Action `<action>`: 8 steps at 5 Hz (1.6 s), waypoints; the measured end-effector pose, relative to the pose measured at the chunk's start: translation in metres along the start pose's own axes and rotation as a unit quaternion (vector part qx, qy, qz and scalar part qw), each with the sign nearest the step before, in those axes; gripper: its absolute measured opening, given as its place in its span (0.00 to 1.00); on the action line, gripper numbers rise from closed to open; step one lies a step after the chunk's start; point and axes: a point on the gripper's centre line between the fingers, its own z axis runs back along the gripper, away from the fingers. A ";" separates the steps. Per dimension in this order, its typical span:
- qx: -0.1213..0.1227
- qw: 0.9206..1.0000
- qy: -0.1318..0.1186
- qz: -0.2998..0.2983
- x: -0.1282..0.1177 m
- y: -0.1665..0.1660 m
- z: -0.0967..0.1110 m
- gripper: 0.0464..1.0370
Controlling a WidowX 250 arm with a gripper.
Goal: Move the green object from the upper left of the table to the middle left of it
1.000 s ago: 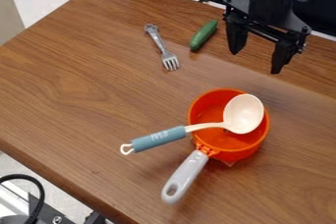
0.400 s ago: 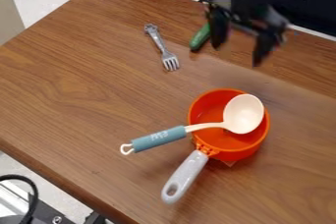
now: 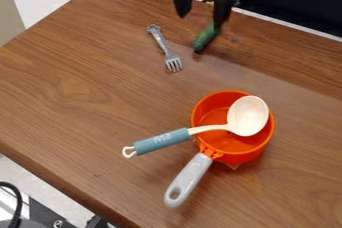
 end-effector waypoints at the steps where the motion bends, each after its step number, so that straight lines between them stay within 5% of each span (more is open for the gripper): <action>1: -0.026 1.000 0.005 0.003 0.003 0.009 -0.012 0.96; 2: -0.040 0.999 -0.010 -0.006 0.007 0.005 -0.016 0.96; 3: -0.048 0.999 0.002 -0.014 0.004 -0.002 -0.028 0.96; 4: -0.009 1.000 0.006 0.007 0.006 -0.004 -0.038 0.96; 5: -0.001 0.999 0.042 0.026 0.007 -0.004 -0.055 0.96; 6: 0.001 0.999 0.045 0.029 0.006 -0.006 -0.057 0.96; 7: 0.001 0.999 0.043 0.028 0.006 -0.006 -0.058 0.91; 8: -0.003 0.999 0.041 0.021 0.005 -0.006 -0.059 0.66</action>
